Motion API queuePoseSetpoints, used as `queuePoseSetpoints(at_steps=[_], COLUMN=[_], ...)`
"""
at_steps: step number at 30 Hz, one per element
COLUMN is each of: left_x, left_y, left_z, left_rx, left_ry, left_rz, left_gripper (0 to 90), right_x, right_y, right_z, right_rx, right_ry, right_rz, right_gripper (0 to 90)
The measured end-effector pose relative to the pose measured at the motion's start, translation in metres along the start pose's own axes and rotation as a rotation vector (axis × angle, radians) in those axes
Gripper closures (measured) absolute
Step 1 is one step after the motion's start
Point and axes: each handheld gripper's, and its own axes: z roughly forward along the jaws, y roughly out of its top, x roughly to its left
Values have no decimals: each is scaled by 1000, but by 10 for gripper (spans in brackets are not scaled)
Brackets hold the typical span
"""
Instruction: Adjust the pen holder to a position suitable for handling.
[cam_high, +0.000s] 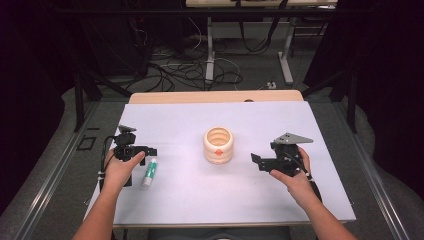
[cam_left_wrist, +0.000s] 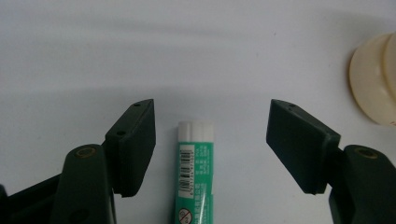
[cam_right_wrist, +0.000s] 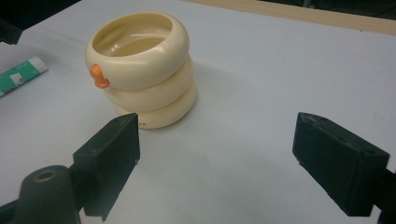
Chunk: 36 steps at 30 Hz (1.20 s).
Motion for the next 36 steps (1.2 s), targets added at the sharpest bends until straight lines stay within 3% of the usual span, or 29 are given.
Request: queuePoseSetpoints(at_steps=[8,9,11,12,13,21,25,26,31,33,35,36], left_x=[10,12,12,13,12,12,9,9,5,5,3,3], left_y=[-2,-1,-2,-2,-2,-4,-5,-5,-6,-6,-7,-7], left_z=[10,11,14,14,16,20,24,24,27,27,28,28], left_rx=[51,68,79,94,96,140,143,157,169,174,182,187], left_ry=[-1,5,1,8,0,2,-7,-9,-13,-5,-10,-3], left_rz=[-19,0,-11,6,-9,19,-3,15,5,19,-1,16], left_gripper=[398,405,420,424,428,474,485,493,505,512,526,530], right_x=[2,3,3,3,3,1,1,1,1,0,0,0], right_y=[-3,-4,-4,-5,-5,-5,-5,-5,-5,-5,-6,-6], right_z=[4,4,5,5,5,5,5,5,4,5,5,5], right_rx=[7,10,18,20,20,15,18,16,17,17,19,18], right_ry=[9,10,17,8,9,7,12,14,14,12,13,13], right_rz=[-20,-21,-15,-15,-14,-14,-4,-5,2,0,-2,-2], right_gripper=[141,140,140,140,140,140,140,140,140,140,140,140])
